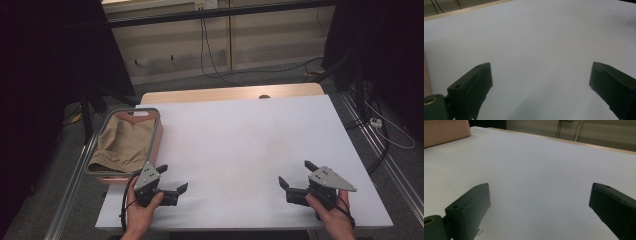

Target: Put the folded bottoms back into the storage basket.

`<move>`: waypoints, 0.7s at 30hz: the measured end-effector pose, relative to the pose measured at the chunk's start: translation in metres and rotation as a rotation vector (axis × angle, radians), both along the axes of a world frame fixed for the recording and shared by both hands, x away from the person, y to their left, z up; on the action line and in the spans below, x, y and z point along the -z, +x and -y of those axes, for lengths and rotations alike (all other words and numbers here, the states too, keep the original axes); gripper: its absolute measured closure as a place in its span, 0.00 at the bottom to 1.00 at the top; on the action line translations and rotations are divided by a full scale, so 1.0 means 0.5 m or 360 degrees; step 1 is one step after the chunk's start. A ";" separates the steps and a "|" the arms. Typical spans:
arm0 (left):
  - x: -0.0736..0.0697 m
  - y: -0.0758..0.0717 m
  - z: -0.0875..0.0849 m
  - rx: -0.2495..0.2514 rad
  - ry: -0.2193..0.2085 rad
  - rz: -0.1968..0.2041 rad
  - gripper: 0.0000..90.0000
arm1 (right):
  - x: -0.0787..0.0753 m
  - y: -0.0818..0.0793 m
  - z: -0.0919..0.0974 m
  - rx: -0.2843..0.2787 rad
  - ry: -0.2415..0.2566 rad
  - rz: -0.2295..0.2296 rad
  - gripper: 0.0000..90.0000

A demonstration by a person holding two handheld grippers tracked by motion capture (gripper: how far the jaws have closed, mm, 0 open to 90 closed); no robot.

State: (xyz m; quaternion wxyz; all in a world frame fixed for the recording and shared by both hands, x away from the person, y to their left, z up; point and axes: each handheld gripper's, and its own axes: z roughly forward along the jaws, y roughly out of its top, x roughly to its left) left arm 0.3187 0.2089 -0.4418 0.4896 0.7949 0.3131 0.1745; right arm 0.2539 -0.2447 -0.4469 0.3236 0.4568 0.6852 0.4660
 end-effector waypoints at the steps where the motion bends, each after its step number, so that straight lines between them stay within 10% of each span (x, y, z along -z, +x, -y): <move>1: 0.000 0.000 0.000 -0.0003 -0.0002 -0.0003 0.05 | 0.000 -0.004 0.005 0.0001 0.0014 0.0004 0.04; 21: 0.004 -0.002 -0.013 -0.0073 -0.0067 -0.0015 0.05 | 0.011 -0.003 0.014 0.0065 0.0037 0.0052 0.02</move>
